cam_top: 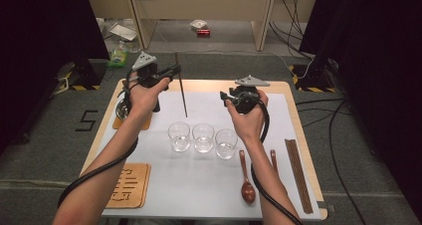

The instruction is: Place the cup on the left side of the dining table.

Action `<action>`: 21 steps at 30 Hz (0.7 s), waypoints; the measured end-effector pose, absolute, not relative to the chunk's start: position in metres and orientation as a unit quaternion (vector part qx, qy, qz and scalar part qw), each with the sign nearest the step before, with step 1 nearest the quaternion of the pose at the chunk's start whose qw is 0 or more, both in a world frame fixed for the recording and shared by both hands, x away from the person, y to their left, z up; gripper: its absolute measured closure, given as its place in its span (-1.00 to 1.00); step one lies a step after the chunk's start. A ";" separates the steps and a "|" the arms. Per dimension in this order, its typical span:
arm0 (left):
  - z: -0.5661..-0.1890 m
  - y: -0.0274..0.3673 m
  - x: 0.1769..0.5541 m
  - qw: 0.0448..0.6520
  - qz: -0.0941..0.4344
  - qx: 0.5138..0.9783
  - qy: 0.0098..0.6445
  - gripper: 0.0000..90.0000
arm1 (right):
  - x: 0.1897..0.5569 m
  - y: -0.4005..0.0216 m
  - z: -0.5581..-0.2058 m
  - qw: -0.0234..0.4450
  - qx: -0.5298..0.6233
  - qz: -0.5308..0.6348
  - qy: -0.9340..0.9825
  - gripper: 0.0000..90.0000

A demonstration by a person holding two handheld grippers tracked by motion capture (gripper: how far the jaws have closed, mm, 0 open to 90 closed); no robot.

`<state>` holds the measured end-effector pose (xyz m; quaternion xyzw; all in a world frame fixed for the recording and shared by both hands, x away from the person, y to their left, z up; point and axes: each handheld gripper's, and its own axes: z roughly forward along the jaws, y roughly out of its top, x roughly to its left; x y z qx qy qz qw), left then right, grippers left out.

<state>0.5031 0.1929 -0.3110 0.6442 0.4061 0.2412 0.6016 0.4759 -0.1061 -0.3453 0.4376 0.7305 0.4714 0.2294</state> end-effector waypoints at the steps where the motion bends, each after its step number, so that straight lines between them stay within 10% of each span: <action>1: -0.311 0.195 0.502 0.601 0.243 0.644 0.407 0.87 | 0.475 -0.110 -0.347 0.230 0.441 0.469 0.730 0.33; 21: -0.305 0.236 0.481 0.587 0.279 0.633 0.421 0.87 | 0.451 -0.182 -0.378 0.232 0.500 0.440 0.708 0.31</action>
